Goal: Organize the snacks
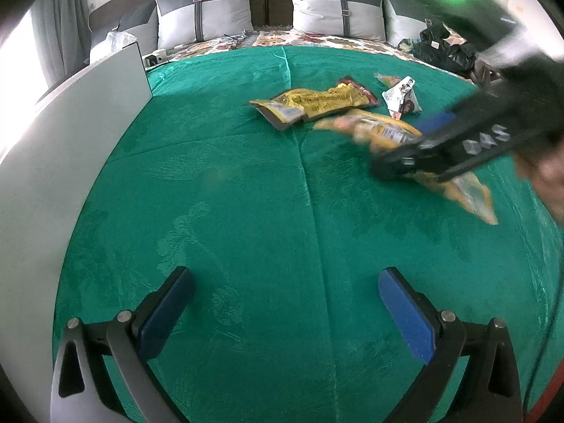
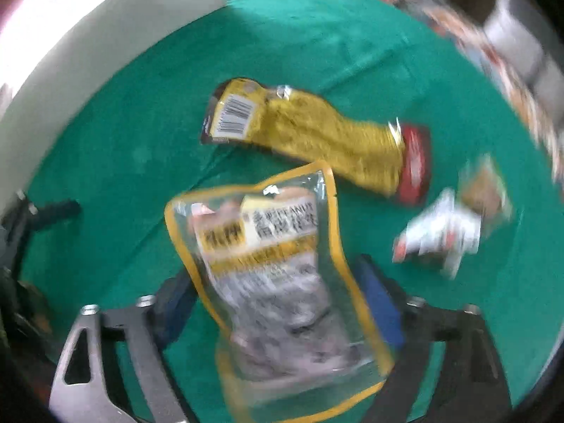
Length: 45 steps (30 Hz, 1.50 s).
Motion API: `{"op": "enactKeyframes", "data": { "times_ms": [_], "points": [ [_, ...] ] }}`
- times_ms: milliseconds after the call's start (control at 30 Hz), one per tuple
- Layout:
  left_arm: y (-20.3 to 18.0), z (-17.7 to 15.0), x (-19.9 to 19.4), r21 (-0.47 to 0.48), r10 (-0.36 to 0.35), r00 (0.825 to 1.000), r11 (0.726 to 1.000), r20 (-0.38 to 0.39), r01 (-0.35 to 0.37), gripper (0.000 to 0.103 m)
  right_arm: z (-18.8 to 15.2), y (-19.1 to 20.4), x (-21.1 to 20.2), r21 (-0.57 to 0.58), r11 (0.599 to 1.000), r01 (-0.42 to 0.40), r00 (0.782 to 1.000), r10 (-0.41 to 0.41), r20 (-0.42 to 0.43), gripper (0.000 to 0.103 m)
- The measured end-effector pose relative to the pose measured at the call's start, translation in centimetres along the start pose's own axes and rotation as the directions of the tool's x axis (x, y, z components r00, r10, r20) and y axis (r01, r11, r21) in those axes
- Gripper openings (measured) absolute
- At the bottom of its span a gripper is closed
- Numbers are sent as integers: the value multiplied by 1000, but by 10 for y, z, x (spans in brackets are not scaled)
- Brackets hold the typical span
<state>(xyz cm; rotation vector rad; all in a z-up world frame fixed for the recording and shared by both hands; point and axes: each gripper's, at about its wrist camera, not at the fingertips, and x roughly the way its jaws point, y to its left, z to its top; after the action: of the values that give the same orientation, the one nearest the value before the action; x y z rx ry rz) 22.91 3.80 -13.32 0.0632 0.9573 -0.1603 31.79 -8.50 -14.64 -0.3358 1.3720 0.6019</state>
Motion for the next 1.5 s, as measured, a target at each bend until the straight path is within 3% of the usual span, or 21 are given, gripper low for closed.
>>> {"op": "enactKeyframes", "data": {
  "times_ms": [33, 100, 167, 267, 300, 367, 467, 567, 633, 733, 1500],
  "points": [
    [0, 0, 0, 0, 0, 1000, 1000, 0, 0, 103, -9, -3, -5, 48, 999, -11, 1000, 10, 13, 68],
    [0, 0, 0, 0, 0, 1000, 1000, 0, 0, 103, -39, -14, -17, 183, 982, -45, 999, 39, 39, 66],
    [0, 0, 0, 0, 0, 1000, 1000, 0, 0, 103, -67, -21, -28, 247, 969, -17, 998, 2, 60, 66],
    [0, 0, 0, 0, 0, 1000, 1000, 0, 0, 103, -115, -32, -49, 315, 937, 149, 979, -185, 90, 66],
    [0, 0, 0, 0, 0, 1000, 1000, 0, 0, 103, -131, -40, -59, 341, 910, 234, 954, -283, 101, 66],
    [-1, 0, 0, 0, 0, 1000, 1000, 0, 0, 103, -158, -55, -68, 398, 860, 320, 914, -390, 109, 67],
    [0, 0, 0, 0, 0, 1000, 1000, 0, 0, 103, -184, -70, -67, 445, 838, 315, 909, -402, 113, 76],
    [0, 0, 0, 0, 0, 1000, 1000, 0, 0, 103, -206, -72, -68, 486, 836, 254, 907, -380, 181, 81],
    [0, 0, 0, 0, 0, 1000, 1000, 0, 0, 103, -206, -76, -66, 523, 824, 219, 905, -372, 207, 86],
    [0, 0, 0, 0, -1, 1000, 1000, 1, 1, 103, -210, -70, -64, 525, 818, 234, 885, -403, 233, 89],
    [-1, 0, 0, 0, -2, 1000, 1000, 0, 2, 103, -200, -82, -56, 531, 815, 232, 887, -401, 227, 93]
  ]
}}
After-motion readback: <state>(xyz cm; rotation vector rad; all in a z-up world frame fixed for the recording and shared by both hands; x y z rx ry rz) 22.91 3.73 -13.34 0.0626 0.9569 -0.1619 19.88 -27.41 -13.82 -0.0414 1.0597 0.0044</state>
